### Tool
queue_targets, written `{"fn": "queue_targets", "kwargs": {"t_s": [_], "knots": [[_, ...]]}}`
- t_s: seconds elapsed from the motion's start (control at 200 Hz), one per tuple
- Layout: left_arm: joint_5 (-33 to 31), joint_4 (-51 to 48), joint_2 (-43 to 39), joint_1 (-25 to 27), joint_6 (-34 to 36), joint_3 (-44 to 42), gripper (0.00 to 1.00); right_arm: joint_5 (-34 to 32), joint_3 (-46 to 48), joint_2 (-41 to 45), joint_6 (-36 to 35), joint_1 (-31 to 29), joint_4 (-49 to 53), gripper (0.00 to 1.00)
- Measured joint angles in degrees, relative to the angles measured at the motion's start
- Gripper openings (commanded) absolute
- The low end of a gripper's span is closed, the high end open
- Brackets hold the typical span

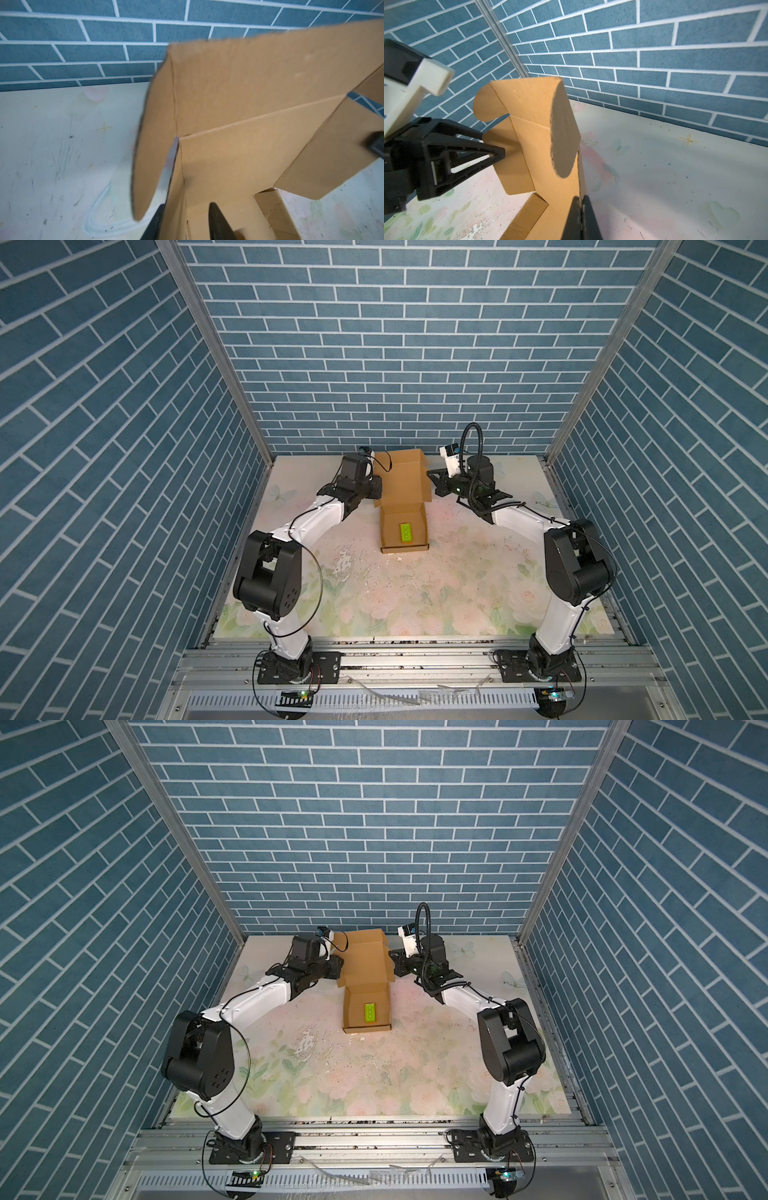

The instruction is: Fold the paper box

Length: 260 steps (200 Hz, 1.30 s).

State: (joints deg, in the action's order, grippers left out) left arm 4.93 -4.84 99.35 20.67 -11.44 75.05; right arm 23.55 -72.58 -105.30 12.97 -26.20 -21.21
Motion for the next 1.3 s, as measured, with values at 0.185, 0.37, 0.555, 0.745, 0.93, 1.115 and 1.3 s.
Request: {"fn": "queue_targets", "kwargs": {"t_s": [0.185, 0.37, 0.555, 0.745, 0.93, 1.115, 1.3], "knots": [[-0.1, -0.8, -0.4, 0.0, 0.5, 0.7, 0.25, 0.0, 0.0, 0.2, 0.0, 0.0, 0.0, 0.00], [0.2, -1.1, -0.4, 0.0, 0.8, 1.0, 0.16, 0.0, 0.0, 0.2, 0.0, 0.0, 0.0, 0.00], [0.3, -1.3, -0.4, 0.0, 0.6, 1.3, 0.12, -0.5, 0.0, 0.2, 0.0, 0.0, 0.3, 0.00], [-0.3, -0.9, -0.4, 0.1, -1.2, 1.4, 0.10, -3.5, 0.0, 0.5, 0.1, -0.8, 1.8, 0.00], [-2.8, -0.8, -0.4, 1.1, -2.5, 1.4, 0.09, -10.3, -0.1, 0.5, 1.9, -2.9, 3.8, 0.00], [-6.3, 0.7, -0.4, 2.1, -4.1, 1.4, 0.09, -17.6, -3.9, 0.4, 6.4, -4.0, 7.4, 0.00], [-10.8, 2.9, -0.4, 3.5, -5.8, 1.4, 0.09, -24.3, -8.0, -0.2, 8.4, -6.1, 9.8, 0.00]]}}
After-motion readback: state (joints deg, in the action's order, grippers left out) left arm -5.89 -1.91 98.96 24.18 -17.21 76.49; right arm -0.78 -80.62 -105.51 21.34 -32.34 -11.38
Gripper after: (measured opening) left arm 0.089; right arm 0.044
